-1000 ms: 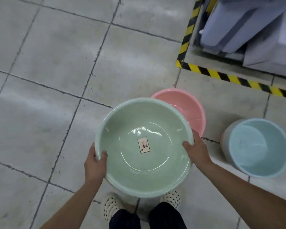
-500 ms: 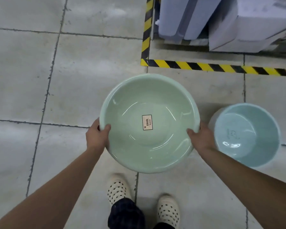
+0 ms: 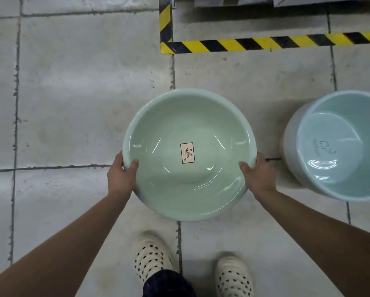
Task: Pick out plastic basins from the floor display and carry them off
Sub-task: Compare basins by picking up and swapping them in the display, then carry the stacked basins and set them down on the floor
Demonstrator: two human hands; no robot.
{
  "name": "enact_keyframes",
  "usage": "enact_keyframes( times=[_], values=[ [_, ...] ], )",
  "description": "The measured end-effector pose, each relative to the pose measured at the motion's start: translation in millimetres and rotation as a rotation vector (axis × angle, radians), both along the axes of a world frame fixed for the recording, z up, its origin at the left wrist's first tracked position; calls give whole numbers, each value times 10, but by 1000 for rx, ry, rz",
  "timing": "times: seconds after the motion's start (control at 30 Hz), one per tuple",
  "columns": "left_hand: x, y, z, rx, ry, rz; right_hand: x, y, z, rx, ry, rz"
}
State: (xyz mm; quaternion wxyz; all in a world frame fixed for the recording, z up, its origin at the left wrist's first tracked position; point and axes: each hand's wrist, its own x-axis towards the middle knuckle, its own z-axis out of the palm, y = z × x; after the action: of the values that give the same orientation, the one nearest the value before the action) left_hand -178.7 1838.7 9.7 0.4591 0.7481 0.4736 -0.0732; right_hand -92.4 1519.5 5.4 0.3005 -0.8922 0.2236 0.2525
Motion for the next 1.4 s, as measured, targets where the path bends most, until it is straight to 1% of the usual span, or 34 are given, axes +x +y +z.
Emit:
enact_keyframes(
  times=[0.13,0.23,0.33,0.47,0.57,0.67,0.77,0.87,0.93,1.07,1.13,1.27,1.33,1.4],
  values=[
    [75,-26,-95,6,-8,-28,-24,14,-115,85,-42,-82],
    [125,-34,-122,14,26,-60,-10,26,-138,136,-58,-110],
    [190,-88,-86,12,36,-82,50,-11,-141,147,-70,-118],
    [303,-294,-60,6,-12,-78,217,-205,-85,140,-82,-169],
    [393,-480,-73,6,-5,-125,288,-426,-102,123,-63,-167],
    [481,-590,-59,5,57,-88,312,-582,-36,142,28,-100],
    [530,-704,194,27,114,-53,235,-785,266,186,50,-72],
    [596,-991,780,10,127,-72,153,-1201,872,151,48,-205],
    [664,-1252,1208,4,107,-144,129,-1565,1345,140,27,-251],
    [1026,-1967,1920,-126,90,-264,313,-2373,2227,30,-27,-269],
    [1238,-2371,2199,-202,98,-299,513,-2708,2528,1,-14,-251],
    [1554,-3079,2500,-217,92,-278,906,-3258,2773,14,25,-208],
    [1676,-3381,2483,-178,78,-263,1067,-3496,2757,26,40,-193],
    [1788,-3619,2384,-178,88,-195,1219,-3671,2679,30,53,-168]
  ],
)
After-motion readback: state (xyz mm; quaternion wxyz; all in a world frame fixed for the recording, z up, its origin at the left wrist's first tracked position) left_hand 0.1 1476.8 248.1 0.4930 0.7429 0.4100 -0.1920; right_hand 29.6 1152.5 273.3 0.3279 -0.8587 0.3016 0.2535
